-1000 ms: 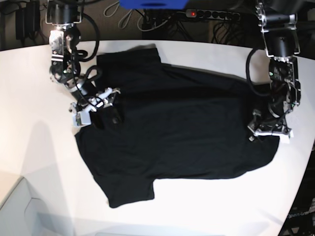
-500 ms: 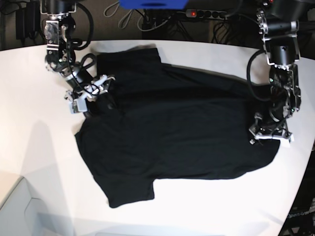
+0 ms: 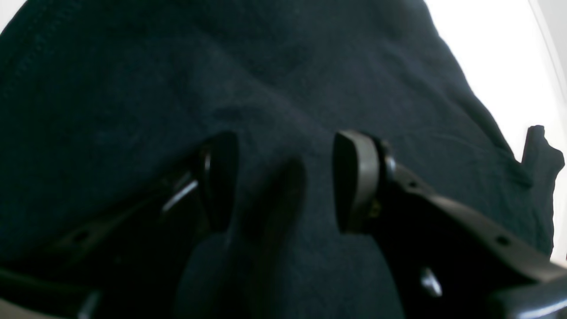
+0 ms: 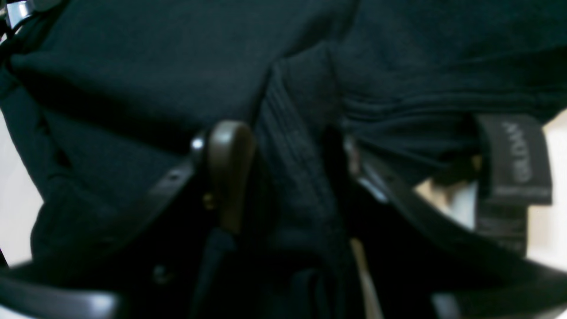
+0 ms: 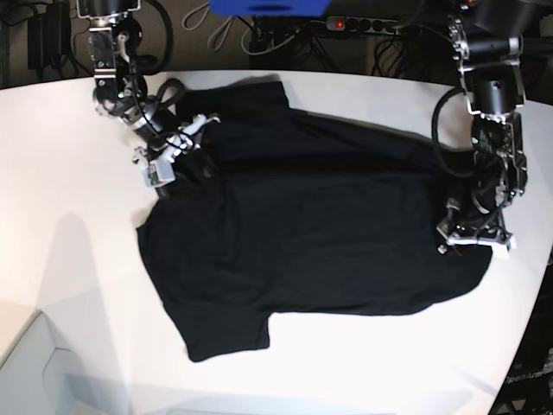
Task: Layout the t-shirt on the table in an organized manner, then fold the t-shirt properly
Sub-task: 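Grasp the shirt edge with the right gripper and drag it toward the collar, then hold the shirt with the right gripper and move the left gripper along the side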
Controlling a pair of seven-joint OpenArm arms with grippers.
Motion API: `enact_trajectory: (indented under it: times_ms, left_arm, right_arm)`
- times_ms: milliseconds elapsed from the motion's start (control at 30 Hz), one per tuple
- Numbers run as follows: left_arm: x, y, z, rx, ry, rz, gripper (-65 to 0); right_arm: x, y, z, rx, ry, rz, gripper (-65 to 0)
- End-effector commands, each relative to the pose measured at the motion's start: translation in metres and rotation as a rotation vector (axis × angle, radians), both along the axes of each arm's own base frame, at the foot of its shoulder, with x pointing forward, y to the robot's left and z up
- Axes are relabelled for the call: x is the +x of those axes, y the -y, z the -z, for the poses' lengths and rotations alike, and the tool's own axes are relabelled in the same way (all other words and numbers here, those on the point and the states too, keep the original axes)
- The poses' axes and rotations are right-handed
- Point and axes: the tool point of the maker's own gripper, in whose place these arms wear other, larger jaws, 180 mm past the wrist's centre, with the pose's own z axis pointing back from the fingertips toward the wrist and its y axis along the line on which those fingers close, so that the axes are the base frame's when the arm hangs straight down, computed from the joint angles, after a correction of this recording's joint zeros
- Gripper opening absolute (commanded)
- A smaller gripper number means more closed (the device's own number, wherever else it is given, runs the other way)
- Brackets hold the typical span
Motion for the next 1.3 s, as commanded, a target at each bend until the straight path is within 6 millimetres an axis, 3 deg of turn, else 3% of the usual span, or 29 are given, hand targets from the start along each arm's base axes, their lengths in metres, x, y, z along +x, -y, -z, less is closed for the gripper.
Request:
enact_trajectory:
  times_ms: [0, 133, 367, 733, 800, 967, 1033, 1267]
  left_arm:
    - [-0.001, -0.006, 0.0, 0.013, -0.026, -0.003, -31.1]
    - [-0.002, -0.008, 0.001, 0.017, -0.029, -0.006, -31.1]
    - [-0.002, -0.01, 0.0, 0.019, -0.028, -0.008, -31.1]
    - [0.003, -0.016, -0.005, 0.058, 0.036, -0.047, -31.1]
    - [0.003, -0.016, -0.006, 0.06, 0.039, -0.049, -31.1]
    - [0.004, -0.014, -0.005, 0.054, 0.039, -0.048, -31.1]
    - [0.004, -0.006, -0.002, 0.037, 0.039, -0.044, -31.1]
    - [0.006, 0.0, -0.004, 0.021, 0.047, -0.04, -31.1]
  right_arm:
    - [0.008, 0.002, -0.014, 0.019, 0.047, 0.007, -49.6]
    - [0.01, 0.006, -0.026, 0.012, 0.081, 0.015, -65.0]
    - [0.012, 0.044, -0.051, -0.012, 0.151, 0.128, -65.0]
    - [-0.04, 0.074, -0.029, -0.028, 0.051, 0.245, -64.7]
    - [-0.047, 0.087, -0.032, -0.016, 0.054, 0.329, -59.8]
    - [-0.06, 0.115, -0.037, 0.052, 0.066, 0.595, -36.9]
    - [-0.061, 0.138, -0.043, 0.026, 0.089, 0.653, -29.1]
    - [-0.066, 0.155, -0.053, 0.088, 0.123, 0.726, -27.4]
